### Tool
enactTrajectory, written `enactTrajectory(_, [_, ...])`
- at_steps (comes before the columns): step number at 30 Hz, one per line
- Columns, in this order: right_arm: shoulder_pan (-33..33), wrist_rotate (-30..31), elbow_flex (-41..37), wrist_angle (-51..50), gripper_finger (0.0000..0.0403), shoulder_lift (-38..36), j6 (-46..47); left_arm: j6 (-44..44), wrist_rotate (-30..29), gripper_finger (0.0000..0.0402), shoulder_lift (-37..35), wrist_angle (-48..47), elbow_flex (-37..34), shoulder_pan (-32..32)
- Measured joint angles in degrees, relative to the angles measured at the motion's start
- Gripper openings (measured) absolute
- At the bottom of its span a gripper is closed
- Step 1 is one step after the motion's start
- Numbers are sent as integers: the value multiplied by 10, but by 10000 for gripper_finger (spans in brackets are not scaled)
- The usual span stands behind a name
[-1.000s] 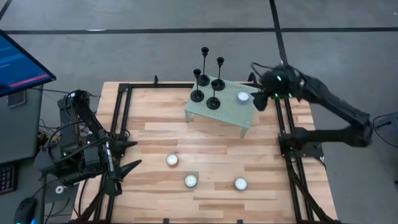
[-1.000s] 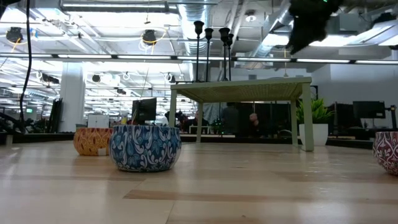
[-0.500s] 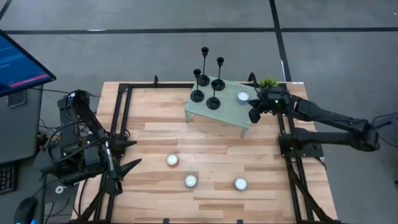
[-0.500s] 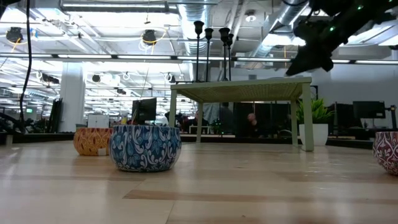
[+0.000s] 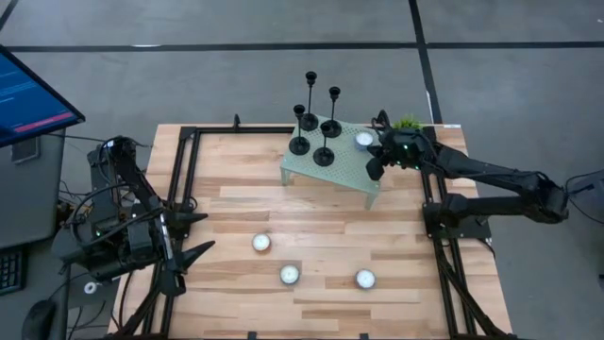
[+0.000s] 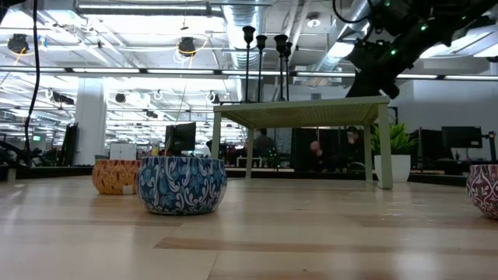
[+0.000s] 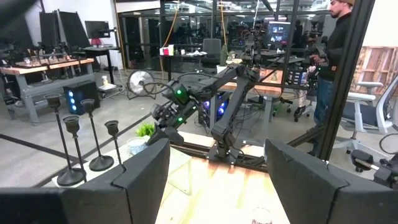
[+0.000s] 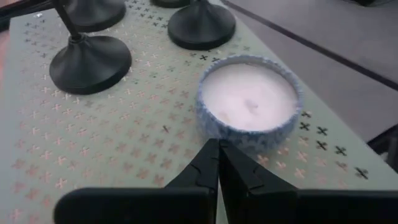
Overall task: Pick & Place candle stick holders
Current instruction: Put the light blue scented candle on the shelf
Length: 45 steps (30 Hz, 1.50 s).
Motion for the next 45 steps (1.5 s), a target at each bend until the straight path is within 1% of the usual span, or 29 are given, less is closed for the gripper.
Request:
enactTrajectory(6, [-25, -43, 0, 28, 1, 34, -1, 0, 0, 263, 0, 0, 0, 0])
enactTrajectory(14, [-30, -48, 20, 39, 0, 47, -18, 3, 0, 263, 0, 0, 0, 0])
enactTrajectory(16, [-30, -52, 33, 27, 0, 47, -20, 4, 0, 263, 0, 0, 0, 0])
enactTrajectory(20, [-26, -75, 62, -45, 0, 37, -28, 3, 0, 263, 0, 0, 0, 0])
enactTrajectory(22, [-20, -73, 65, -69, 0, 25, -35, 3, 0, 263, 0, 0, 0, 0])
enactTrajectory(24, [-19, -54, 65, -88, 0, 12, -42, 3, 0, 263, 0, 0, 0, 0])
enactTrajectory(27, [-31, -15, 65, -91, 0, 2, -52, 3, 0, 263, 0, 0, 0, 0])
enactTrajectory(29, [-46, -10, 65, -84, 0, 5, -58, 3, 0, 263, 0, 0, 0, 0])
enactTrajectory(34, [-75, -17, 65, -81, 0, 36, -72, 2, 0, 263, 0, -1, 0, 0])
enactTrajectory(45, [-75, -46, 65, -26, 0, 82, -85, 2, 0, 263, 0, 0, 0, 0])
